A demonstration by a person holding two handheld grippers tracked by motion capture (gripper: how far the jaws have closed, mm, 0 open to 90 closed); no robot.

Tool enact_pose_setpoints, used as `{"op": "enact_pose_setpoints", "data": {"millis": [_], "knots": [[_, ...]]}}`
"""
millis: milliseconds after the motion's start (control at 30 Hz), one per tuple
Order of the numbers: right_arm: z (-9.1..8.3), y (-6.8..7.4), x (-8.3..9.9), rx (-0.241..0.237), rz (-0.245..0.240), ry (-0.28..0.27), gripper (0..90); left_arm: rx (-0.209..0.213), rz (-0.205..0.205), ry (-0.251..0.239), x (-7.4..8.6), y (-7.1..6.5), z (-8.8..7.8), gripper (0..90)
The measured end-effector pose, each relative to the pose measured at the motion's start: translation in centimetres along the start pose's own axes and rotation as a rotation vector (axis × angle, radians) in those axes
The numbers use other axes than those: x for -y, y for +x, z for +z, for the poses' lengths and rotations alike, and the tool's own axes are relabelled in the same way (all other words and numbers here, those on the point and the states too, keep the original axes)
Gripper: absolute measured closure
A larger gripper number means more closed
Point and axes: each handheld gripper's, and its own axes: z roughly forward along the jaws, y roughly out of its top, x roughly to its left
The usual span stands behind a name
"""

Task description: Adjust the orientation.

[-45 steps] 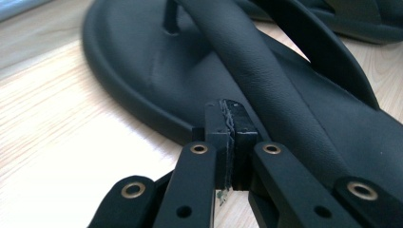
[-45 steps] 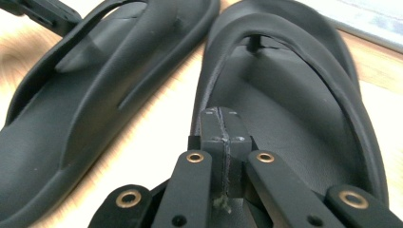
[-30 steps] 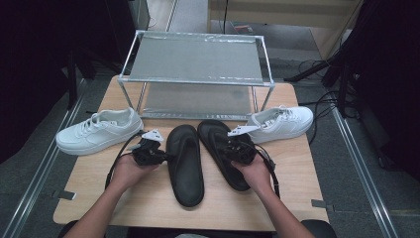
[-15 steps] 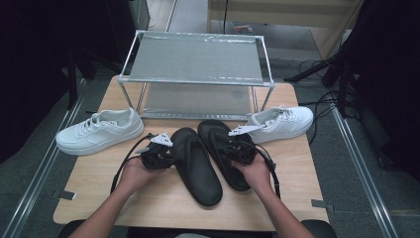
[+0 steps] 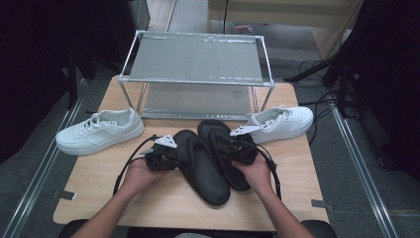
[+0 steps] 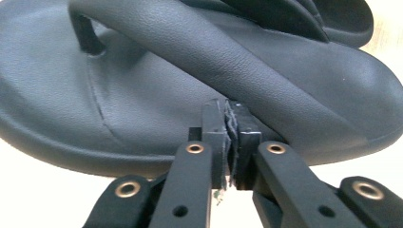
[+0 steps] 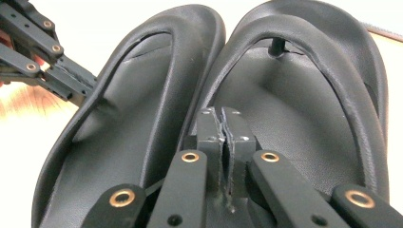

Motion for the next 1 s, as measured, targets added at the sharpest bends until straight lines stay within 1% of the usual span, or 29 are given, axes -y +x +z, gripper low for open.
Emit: {"op": "enact_pose_setpoints", "data": {"millis": [67, 167, 233, 300, 367, 433, 500, 567, 600, 667, 733, 833, 1000], "knots": [[-0.2, 0.0, 0.1, -0.002, 0.0, -0.011, 86.4, 0.001, -0.001, -0.004, 0.0, 0.2, -0.3, 83.8], [-0.8, 0.2, 0.2, -0.007, 0.006, -0.035, 81.7, 0.011, -0.02, -0.039, 0.0, 0.2, -1.0, 80.7], [-1.2, 0.3, 0.4, -0.006, 0.005, -0.065, 77.6, 0.027, -0.035, -0.054, -0.1, 0.3, -1.6, 77.3], [-1.6, 0.4, 0.6, -0.013, 0.001, -0.086, 71.7, 0.026, -0.036, -0.059, 0.0, 0.2, -2.0, 74.2], [-1.9, 0.6, 0.9, -0.023, -0.002, -0.1, 65.8, 0.027, -0.035, -0.059, 0.0, 0.2, -2.3, 69.1], [-2.0, 0.8, 1.2, -0.035, -0.002, -0.111, 63.3, 0.03, -0.032, -0.046, 0.0, 0.3, -2.7, 64.7], [-2.0, 1.0, 1.3, -0.035, -0.009, -0.12, 57.7, 0.025, -0.037, -0.052, 0.1, 0.4, -3.0, 60.9], [-2.0, 1.2, 1.4, -0.034, -0.007, -0.133, 52.8, 0.027, -0.05, -0.055, 0.2, 0.6, -3.3, 56.5], [-2.1, 1.3, 1.4, -0.025, -0.012, -0.143, 50.9, 0.021, -0.052, -0.058, 0.3, 0.6, -3.4, 55.3], [-2.1, 1.5, 1.5, -0.015, -0.011, -0.144, 47.4, 0.024, -0.057, -0.055, 0.3, 0.8, -3.6, 53.1], [-2.0, 1.7, 1.7, -0.005, -0.004, -0.141, 45.0, 0.019, -0.057, -0.062, 0.4, 0.9, -3.8, 52.4], [-1.8, 2.0, 1.9, -0.005, -0.003, -0.14, 43.6, 0.014, -0.055, -0.071, 0.4, 1.0, -4.0, 50.1], [-1.4, 2.3, 2.0, -0.002, -0.014, -0.136, 40.8, 0.009, -0.056, -0.067, 0.5, 1.2, -4.2, 46.7]]}}
